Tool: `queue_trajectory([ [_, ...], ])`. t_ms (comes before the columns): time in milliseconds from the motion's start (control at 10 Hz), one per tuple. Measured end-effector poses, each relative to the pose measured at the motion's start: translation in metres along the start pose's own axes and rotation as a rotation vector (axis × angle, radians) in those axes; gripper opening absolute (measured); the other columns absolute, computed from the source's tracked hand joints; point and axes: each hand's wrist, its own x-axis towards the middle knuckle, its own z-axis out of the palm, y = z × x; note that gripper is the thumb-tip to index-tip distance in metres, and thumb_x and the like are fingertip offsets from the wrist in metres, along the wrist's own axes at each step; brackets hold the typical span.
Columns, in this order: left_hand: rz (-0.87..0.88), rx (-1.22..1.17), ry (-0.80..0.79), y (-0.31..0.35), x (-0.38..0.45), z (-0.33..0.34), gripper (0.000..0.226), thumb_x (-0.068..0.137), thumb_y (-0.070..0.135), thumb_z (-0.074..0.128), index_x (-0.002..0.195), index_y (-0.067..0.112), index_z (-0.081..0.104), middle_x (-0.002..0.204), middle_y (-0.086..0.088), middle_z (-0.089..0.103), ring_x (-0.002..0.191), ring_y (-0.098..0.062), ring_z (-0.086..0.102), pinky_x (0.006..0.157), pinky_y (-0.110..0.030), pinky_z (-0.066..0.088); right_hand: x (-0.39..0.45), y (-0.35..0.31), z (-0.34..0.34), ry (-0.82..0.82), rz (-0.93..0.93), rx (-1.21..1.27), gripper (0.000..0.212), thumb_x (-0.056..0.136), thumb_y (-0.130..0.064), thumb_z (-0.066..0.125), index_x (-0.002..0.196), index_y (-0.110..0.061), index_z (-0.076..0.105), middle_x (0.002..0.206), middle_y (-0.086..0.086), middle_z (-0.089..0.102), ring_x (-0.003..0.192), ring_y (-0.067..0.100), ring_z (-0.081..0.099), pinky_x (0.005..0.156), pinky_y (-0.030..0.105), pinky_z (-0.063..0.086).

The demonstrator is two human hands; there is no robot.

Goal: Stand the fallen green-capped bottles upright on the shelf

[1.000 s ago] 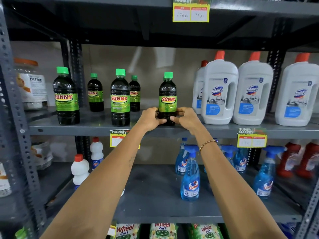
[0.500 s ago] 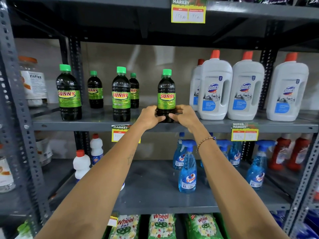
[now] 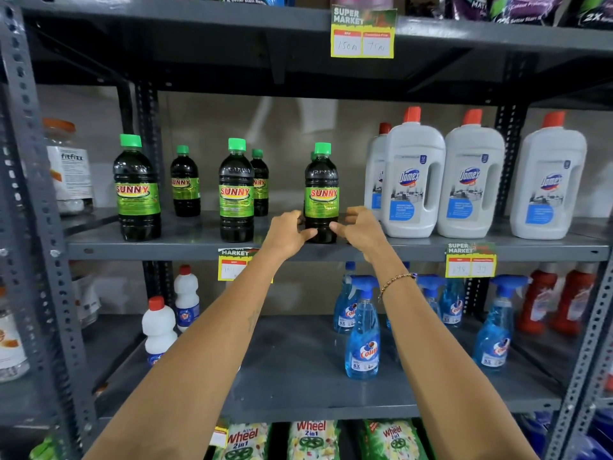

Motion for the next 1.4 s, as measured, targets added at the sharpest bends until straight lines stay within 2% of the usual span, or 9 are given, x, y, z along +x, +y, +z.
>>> queue_trajectory([
  [100, 0.02, -0.105, 0.184, 0.001, -0.006, -0.007, 0.025, 0.089, 0.014, 0.064, 0.111, 0.003, 0.065, 0.105, -0.014, 0.071, 0.1, -0.024, 0.066, 0.087, -0.027, 0.046, -0.012, -0.009, 0.002, 0.241, -0.107, -0.003, 0.033, 0.086, -0.011, 0.067, 0.116, -0.005, 0.058, 0.102, 0.007, 0.065, 0.088, 0.01, 0.062, 0.094, 0.033, 0.051],
  [200, 0.174, -0.161, 0.511, -0.012, -0.017, -0.028, 0.011, 0.091, 0.012, 0.06, 0.09, 0.004, 0.067, 0.086, -0.011, 0.07, 0.077, -0.019, 0.063, 0.072, -0.02, 0.047, -0.033, -0.031, 0.023, 0.253, -0.316, 0.002, 0.012, 0.084, -0.01, 0.067, 0.096, -0.007, 0.068, 0.085, 0.001, 0.068, 0.071, 0.004, 0.062, 0.082, 0.028, 0.056],
  [300, 0.245, -0.153, 0.685, -0.027, -0.023, -0.044, 0.015, 0.093, 0.016, 0.057, 0.097, 0.002, 0.063, 0.096, -0.014, 0.064, 0.083, -0.021, 0.057, 0.076, -0.024, 0.044, -0.041, -0.043, 0.05, 0.076, -0.331, 0.038, 0.011, 0.084, -0.01, 0.069, 0.094, -0.005, 0.07, 0.078, 0.0, 0.067, 0.075, 0.018, 0.069, 0.08, 0.035, 0.059],
  [400, 0.108, -0.139, 0.749, -0.058, -0.026, -0.064, 0.034, 0.099, 0.023, 0.045, 0.122, -0.002, 0.048, 0.12, -0.019, 0.048, 0.108, -0.028, 0.046, 0.093, -0.032, 0.036, -0.048, -0.055, 0.09, -0.021, -0.325, 0.019, 0.017, 0.086, -0.01, 0.067, 0.1, 0.0, 0.07, 0.084, 0.007, 0.071, 0.083, 0.023, 0.069, 0.085, 0.035, 0.058],
  [500, -0.071, -0.178, 0.558, -0.072, -0.025, -0.075, 0.048, 0.1, 0.028, 0.04, 0.135, -0.005, 0.037, 0.135, -0.021, 0.041, 0.125, -0.031, 0.038, 0.103, -0.037, 0.031, -0.041, -0.054, 0.108, -0.036, -0.271, -0.016, 0.03, 0.088, -0.014, 0.065, 0.115, -0.002, 0.065, 0.107, 0.008, 0.07, 0.1, 0.021, 0.067, 0.091, 0.026, 0.051],
  [600, -0.177, -0.057, 0.19, -0.095, -0.022, -0.097, 0.052, 0.099, 0.036, 0.042, 0.136, -0.001, 0.041, 0.136, -0.02, 0.049, 0.126, -0.03, 0.045, 0.098, -0.035, 0.035, -0.03, -0.056, 0.14, -0.178, -0.186, -0.099, 0.042, 0.088, -0.025, 0.062, 0.126, -0.008, 0.057, 0.123, 0.002, 0.063, 0.114, 0.021, 0.06, 0.104, 0.04, 0.046],
  [700, -0.138, 0.023, 0.063, -0.099, -0.021, -0.101, 0.043, 0.097, 0.034, 0.049, 0.126, 0.003, 0.05, 0.122, -0.016, 0.061, 0.113, -0.029, 0.057, 0.081, -0.028, 0.039, -0.015, -0.046, 0.153, -0.217, -0.186, -0.159, 0.038, 0.086, -0.025, 0.062, 0.12, -0.008, 0.06, 0.117, 0.009, 0.068, 0.11, 0.026, 0.063, 0.1, 0.048, 0.048],
  [900, -0.1, -0.069, 0.122, -0.1, -0.024, -0.099, 0.038, 0.092, 0.022, 0.06, 0.126, 0.004, 0.053, 0.12, -0.013, 0.064, 0.111, -0.026, 0.06, 0.084, -0.025, 0.041, -0.026, -0.051, 0.156, -0.138, -0.132, -0.088, 0.036, 0.086, -0.019, 0.067, 0.12, -0.006, 0.06, 0.115, 0.011, 0.07, 0.108, 0.025, 0.065, 0.099, 0.044, 0.049],
  [1400, -0.081, -0.082, 0.174, -0.103, -0.03, -0.1, 0.042, 0.097, 0.024, 0.051, 0.133, 0.003, 0.046, 0.129, -0.014, 0.059, 0.12, -0.027, 0.055, 0.091, -0.027, 0.041, -0.035, -0.056, 0.147, -0.11, -0.158, -0.159, 0.039, 0.093, -0.021, 0.057, 0.129, -0.006, 0.054, 0.127, 0.011, 0.064, 0.12, 0.026, 0.058, 0.103, 0.034, 0.044],
])
